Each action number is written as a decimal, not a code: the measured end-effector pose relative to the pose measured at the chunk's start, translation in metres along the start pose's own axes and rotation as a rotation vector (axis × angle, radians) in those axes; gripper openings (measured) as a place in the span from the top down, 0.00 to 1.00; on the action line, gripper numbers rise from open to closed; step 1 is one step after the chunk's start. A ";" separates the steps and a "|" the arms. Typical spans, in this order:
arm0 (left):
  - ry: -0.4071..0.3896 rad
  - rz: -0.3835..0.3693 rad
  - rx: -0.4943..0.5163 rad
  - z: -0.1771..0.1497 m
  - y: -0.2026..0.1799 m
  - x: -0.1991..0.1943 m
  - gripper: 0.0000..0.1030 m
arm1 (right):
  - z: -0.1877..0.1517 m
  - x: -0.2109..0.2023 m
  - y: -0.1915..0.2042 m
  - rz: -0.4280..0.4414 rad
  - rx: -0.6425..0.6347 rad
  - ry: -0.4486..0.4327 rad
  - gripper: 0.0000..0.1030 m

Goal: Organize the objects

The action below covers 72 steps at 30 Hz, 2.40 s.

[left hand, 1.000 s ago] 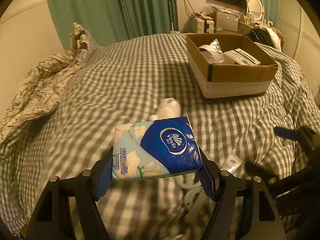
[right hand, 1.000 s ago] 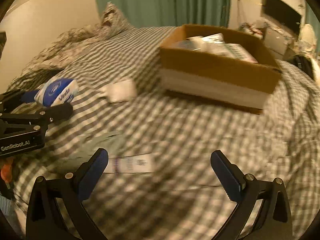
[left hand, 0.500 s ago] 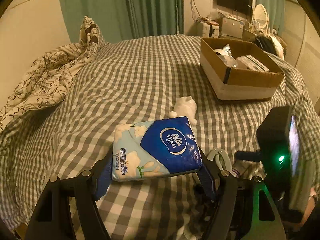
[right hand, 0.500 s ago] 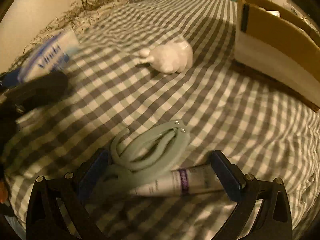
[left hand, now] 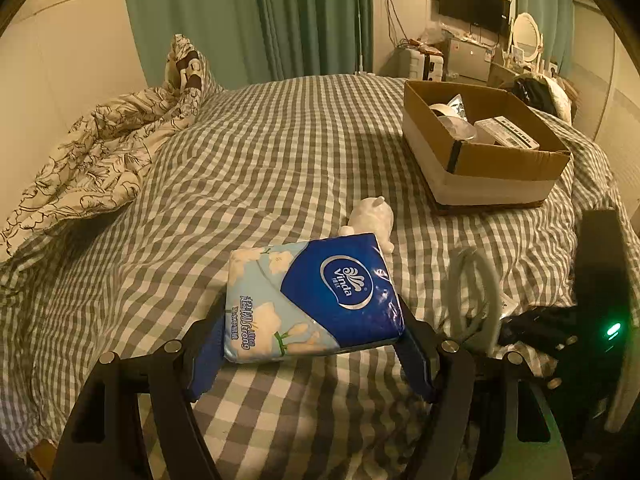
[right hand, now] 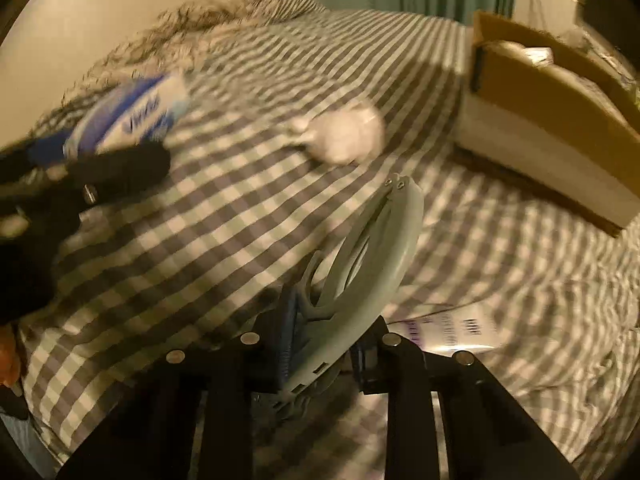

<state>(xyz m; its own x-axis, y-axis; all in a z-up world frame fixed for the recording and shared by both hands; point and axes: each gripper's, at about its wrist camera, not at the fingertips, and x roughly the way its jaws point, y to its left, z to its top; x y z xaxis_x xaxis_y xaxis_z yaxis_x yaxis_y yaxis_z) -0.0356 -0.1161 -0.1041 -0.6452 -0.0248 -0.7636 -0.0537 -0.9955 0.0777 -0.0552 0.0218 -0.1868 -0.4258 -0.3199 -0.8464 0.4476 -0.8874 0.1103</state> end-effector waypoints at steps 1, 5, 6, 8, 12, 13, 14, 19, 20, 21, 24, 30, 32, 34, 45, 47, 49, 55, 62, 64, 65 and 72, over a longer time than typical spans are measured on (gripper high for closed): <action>-0.002 0.002 0.002 0.000 -0.001 -0.002 0.26 | 0.000 -0.007 -0.003 -0.004 0.005 -0.017 0.78; -0.016 0.000 0.009 0.003 -0.010 -0.012 0.26 | 0.006 -0.039 -0.017 -0.023 0.025 -0.089 0.78; -0.020 -0.009 0.006 0.004 -0.012 -0.015 0.26 | 0.007 -0.047 -0.022 -0.026 0.028 -0.104 0.78; -0.035 -0.029 0.002 0.006 -0.017 -0.023 0.26 | 0.010 -0.065 -0.032 -0.038 0.040 -0.140 0.78; -0.064 -0.060 0.000 0.016 -0.031 -0.036 0.26 | 0.013 -0.097 -0.048 -0.056 0.043 -0.200 0.78; -0.071 -0.068 0.001 0.019 -0.035 -0.039 0.26 | 0.016 -0.105 -0.051 -0.065 0.033 -0.215 0.78; -0.082 -0.076 0.004 0.024 -0.039 -0.043 0.26 | 0.017 -0.114 -0.055 -0.074 0.022 -0.229 0.78; -0.142 -0.115 0.026 0.053 -0.062 -0.056 0.26 | 0.028 -0.161 -0.076 -0.131 -0.038 -0.300 0.78; -0.154 -0.114 0.033 0.061 -0.068 -0.057 0.26 | 0.033 -0.169 -0.080 -0.140 -0.051 -0.310 0.78; -0.166 -0.110 0.039 0.068 -0.073 -0.058 0.26 | 0.038 -0.177 -0.086 -0.150 -0.067 -0.318 0.78; -0.198 -0.102 0.063 0.089 -0.090 -0.056 0.26 | 0.053 -0.193 -0.104 -0.174 -0.085 -0.332 0.78; -0.231 -0.134 0.094 0.131 -0.119 -0.034 0.26 | 0.087 -0.199 -0.145 -0.275 -0.116 -0.333 0.78; -0.230 -0.152 0.098 0.147 -0.128 -0.020 0.26 | 0.098 -0.194 -0.160 -0.274 -0.104 -0.325 0.78; -0.234 -0.162 0.105 0.160 -0.136 -0.007 0.26 | 0.110 -0.189 -0.173 -0.275 -0.098 -0.320 0.78; -0.218 -0.203 0.160 0.215 -0.175 0.081 0.26 | 0.166 -0.126 -0.227 -0.315 -0.087 -0.266 0.78; -0.216 -0.206 0.178 0.219 -0.180 0.094 0.26 | 0.172 -0.111 -0.237 -0.311 -0.078 -0.251 0.78; -0.202 -0.201 0.185 0.221 -0.184 0.106 0.26 | 0.175 -0.097 -0.246 -0.307 -0.070 -0.231 0.78; -0.133 -0.208 0.195 0.215 -0.188 0.131 0.25 | 0.168 -0.075 -0.266 -0.285 -0.035 -0.216 0.77; -0.163 -0.202 0.167 0.215 -0.188 0.107 0.00 | 0.166 -0.107 -0.264 -0.320 0.003 -0.310 0.31; -0.171 -0.183 0.166 0.218 -0.185 0.095 0.00 | 0.165 -0.121 -0.258 -0.321 0.009 -0.333 0.31; -0.179 -0.170 0.168 0.219 -0.182 0.087 0.00 | 0.165 -0.129 -0.255 -0.324 0.011 -0.342 0.30; -0.231 -0.134 0.141 0.216 -0.152 0.025 0.00 | 0.154 -0.187 -0.221 -0.356 -0.024 -0.387 0.29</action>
<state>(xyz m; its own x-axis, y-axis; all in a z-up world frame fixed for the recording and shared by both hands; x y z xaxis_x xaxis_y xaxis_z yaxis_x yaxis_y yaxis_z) -0.2086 0.0545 0.0036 -0.7809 0.1436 -0.6079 -0.2448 -0.9657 0.0863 -0.1958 0.2263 0.0270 -0.8121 -0.1033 -0.5743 0.2382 -0.9572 -0.1647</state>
